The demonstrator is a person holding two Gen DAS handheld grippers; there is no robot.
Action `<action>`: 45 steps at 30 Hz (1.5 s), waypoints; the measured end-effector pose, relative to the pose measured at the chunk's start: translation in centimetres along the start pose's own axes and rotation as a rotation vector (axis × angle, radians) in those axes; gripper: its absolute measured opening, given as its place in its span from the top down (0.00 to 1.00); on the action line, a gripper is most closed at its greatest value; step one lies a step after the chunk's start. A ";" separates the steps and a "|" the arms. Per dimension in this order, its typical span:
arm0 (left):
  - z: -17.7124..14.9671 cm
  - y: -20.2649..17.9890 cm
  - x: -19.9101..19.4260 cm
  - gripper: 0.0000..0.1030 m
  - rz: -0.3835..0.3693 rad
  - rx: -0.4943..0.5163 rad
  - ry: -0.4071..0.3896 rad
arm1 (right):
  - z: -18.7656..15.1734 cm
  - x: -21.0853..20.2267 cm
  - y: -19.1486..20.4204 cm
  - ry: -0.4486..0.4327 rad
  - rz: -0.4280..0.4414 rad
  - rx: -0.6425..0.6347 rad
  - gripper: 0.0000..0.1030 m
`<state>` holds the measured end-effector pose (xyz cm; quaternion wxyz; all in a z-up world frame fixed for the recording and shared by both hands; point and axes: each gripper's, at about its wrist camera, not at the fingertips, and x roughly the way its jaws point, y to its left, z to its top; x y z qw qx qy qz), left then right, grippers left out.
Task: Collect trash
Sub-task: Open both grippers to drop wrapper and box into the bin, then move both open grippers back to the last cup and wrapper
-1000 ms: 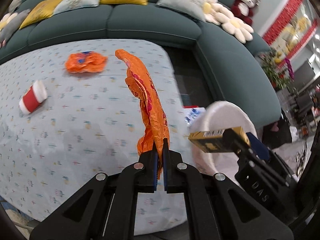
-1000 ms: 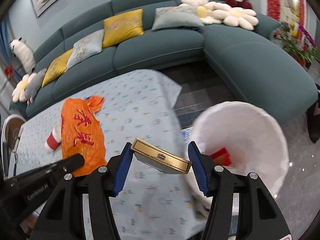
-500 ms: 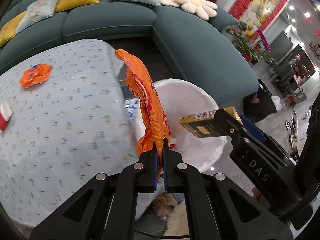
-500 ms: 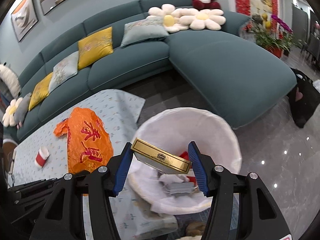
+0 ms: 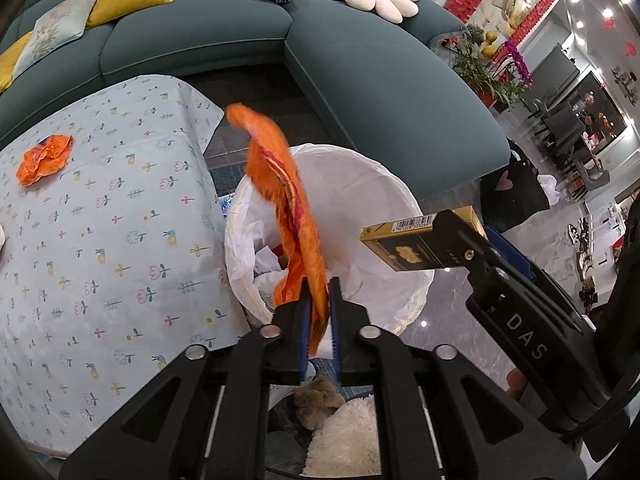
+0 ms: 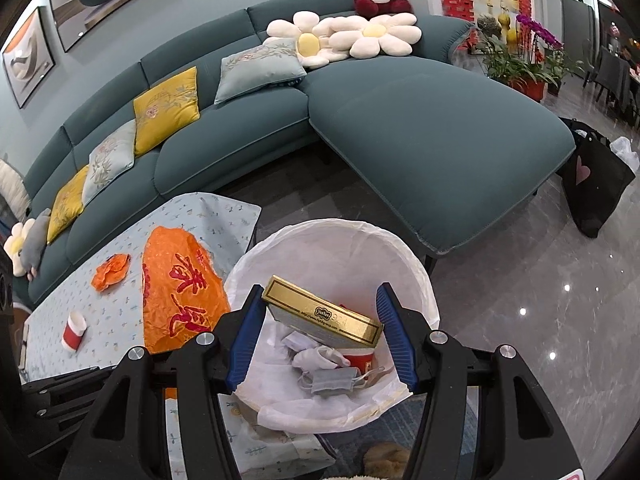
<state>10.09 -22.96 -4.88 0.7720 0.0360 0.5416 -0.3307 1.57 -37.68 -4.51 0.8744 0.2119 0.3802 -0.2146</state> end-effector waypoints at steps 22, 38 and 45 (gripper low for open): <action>-1.1 5.4 -3.6 0.43 0.109 -0.136 -0.085 | -0.2 -1.2 4.7 -0.024 0.024 -0.063 0.38; -4.8 18.7 -8.3 0.29 0.245 -0.408 -0.148 | -2.8 -0.6 15.0 0.021 0.101 -0.221 0.34; -6.7 25.4 -10.0 0.19 0.330 -0.554 -0.173 | -4.2 0.7 19.8 0.059 0.138 -0.294 0.34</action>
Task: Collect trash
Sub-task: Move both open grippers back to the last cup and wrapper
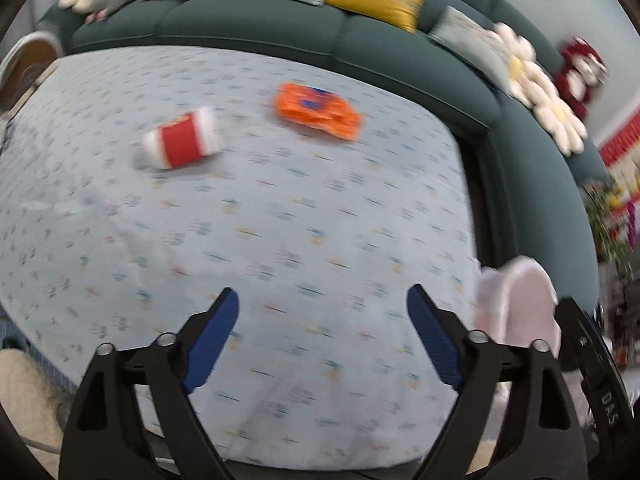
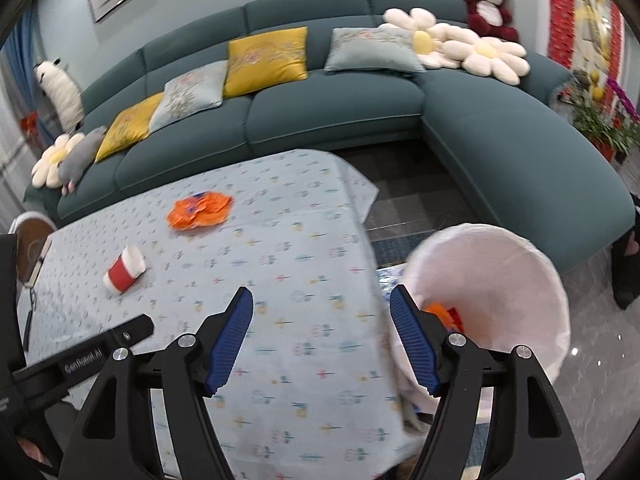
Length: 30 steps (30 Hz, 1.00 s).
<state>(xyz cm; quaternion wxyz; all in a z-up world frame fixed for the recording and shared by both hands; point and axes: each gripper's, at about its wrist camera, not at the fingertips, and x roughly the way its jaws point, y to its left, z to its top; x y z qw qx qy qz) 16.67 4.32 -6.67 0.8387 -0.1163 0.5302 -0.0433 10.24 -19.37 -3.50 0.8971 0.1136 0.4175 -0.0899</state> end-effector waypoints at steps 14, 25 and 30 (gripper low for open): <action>6.1 9.8 3.9 0.14 0.122 -0.158 0.001 | 1.0 7.3 7.9 0.097 0.076 -0.095 0.34; 10.9 11.1 7.1 0.14 0.118 -0.137 0.010 | 3.4 14.1 13.2 0.152 0.122 -0.134 0.34; 12.4 11.4 8.5 0.13 0.123 -0.134 0.020 | 5.4 16.9 14.5 0.153 0.124 -0.125 0.34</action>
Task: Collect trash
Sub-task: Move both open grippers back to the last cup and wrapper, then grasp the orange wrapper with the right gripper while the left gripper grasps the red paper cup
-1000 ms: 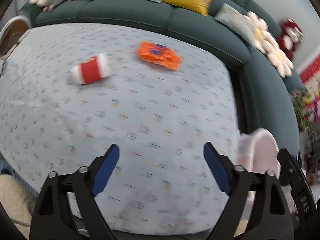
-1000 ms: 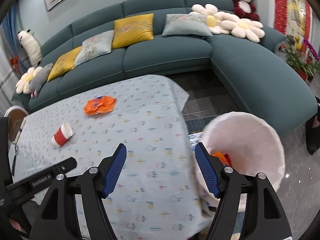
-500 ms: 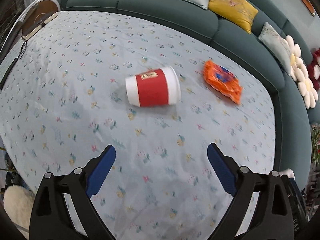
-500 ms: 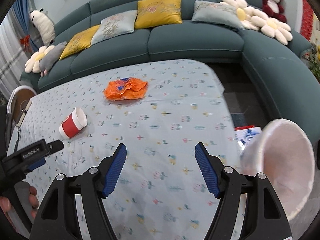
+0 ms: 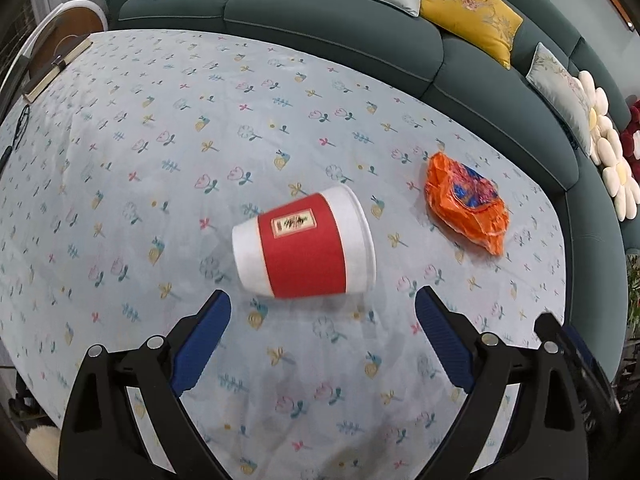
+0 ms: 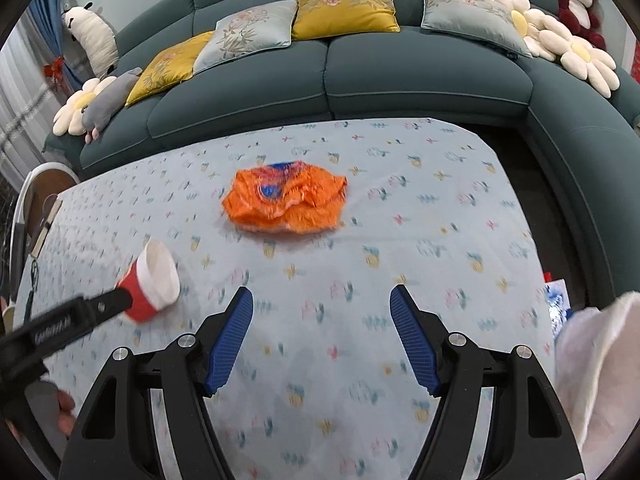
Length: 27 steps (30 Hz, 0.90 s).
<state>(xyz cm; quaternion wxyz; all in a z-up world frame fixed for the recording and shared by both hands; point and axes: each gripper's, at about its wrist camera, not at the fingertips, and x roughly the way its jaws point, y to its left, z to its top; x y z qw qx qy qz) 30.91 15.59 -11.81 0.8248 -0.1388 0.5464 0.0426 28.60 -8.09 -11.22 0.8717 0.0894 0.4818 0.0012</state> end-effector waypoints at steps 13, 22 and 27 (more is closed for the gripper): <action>1.6 -1.5 3.5 0.32 0.037 0.075 0.036 | 3.8 5.2 0.9 0.031 -0.005 -0.001 0.34; 0.6 -1.4 4.1 0.68 -0.007 0.106 0.075 | 6.0 8.8 1.9 0.054 -0.012 0.023 0.34; 0.5 -1.1 3.2 0.53 -0.016 0.101 0.056 | 6.1 11.3 2.3 0.114 -0.008 0.015 0.68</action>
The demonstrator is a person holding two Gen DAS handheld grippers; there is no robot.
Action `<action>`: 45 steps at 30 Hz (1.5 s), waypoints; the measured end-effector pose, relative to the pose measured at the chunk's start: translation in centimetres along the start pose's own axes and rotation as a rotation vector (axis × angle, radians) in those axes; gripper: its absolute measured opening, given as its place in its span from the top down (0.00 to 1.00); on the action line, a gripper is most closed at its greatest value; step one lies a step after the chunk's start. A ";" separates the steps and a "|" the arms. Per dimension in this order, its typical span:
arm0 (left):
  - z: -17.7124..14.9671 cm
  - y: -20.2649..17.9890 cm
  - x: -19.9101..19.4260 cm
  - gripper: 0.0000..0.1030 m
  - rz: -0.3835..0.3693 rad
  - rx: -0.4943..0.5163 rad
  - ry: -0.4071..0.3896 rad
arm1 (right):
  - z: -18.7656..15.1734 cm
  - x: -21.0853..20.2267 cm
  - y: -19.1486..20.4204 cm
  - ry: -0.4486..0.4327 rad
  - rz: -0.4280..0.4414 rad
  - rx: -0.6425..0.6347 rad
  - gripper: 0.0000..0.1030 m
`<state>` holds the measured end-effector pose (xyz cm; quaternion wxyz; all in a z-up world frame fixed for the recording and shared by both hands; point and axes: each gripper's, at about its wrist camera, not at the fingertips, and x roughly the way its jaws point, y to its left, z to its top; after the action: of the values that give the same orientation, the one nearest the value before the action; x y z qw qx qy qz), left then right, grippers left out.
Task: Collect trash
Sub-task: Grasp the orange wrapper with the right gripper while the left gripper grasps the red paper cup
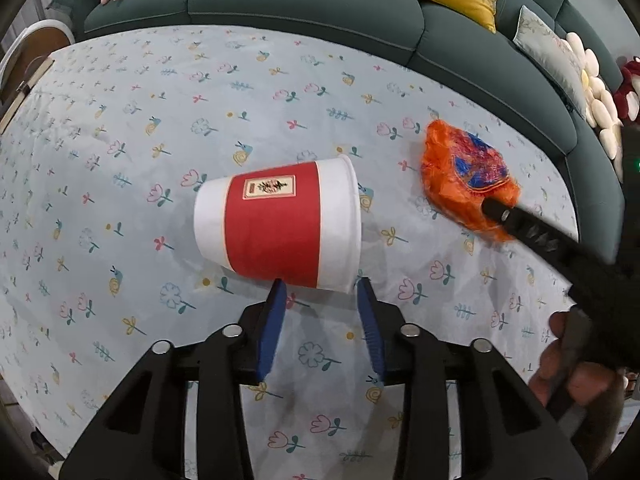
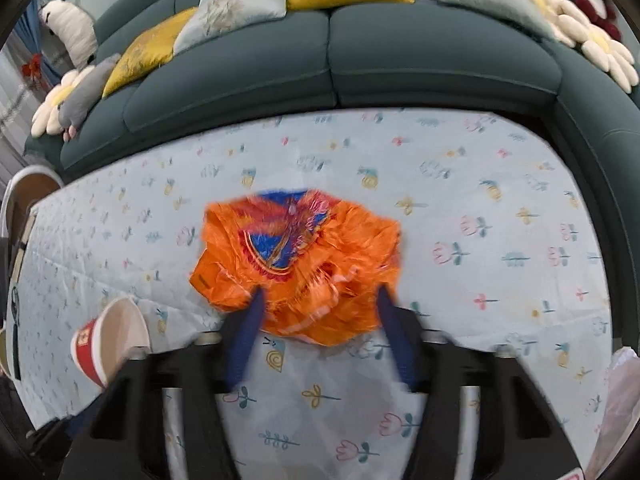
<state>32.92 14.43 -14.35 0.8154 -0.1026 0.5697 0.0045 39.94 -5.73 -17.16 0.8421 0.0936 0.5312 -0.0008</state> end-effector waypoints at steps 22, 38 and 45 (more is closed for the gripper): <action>-2.0 7.5 -4.4 0.31 0.006 -0.219 -0.067 | -2.6 -2.6 6.7 0.022 0.145 -0.130 0.91; -7.6 8.0 -5.7 0.18 0.012 -0.247 -0.024 | -16.3 -8.9 8.2 0.105 0.254 -0.219 0.91; -8.7 7.2 -4.4 0.19 0.060 -0.228 -0.012 | -16.5 -10.4 4.6 0.069 0.205 -0.129 0.91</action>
<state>22.39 20.51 -14.32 0.8015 -0.1774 0.5633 0.0943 21.10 0.37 -13.99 0.8233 0.0932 0.5464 0.1226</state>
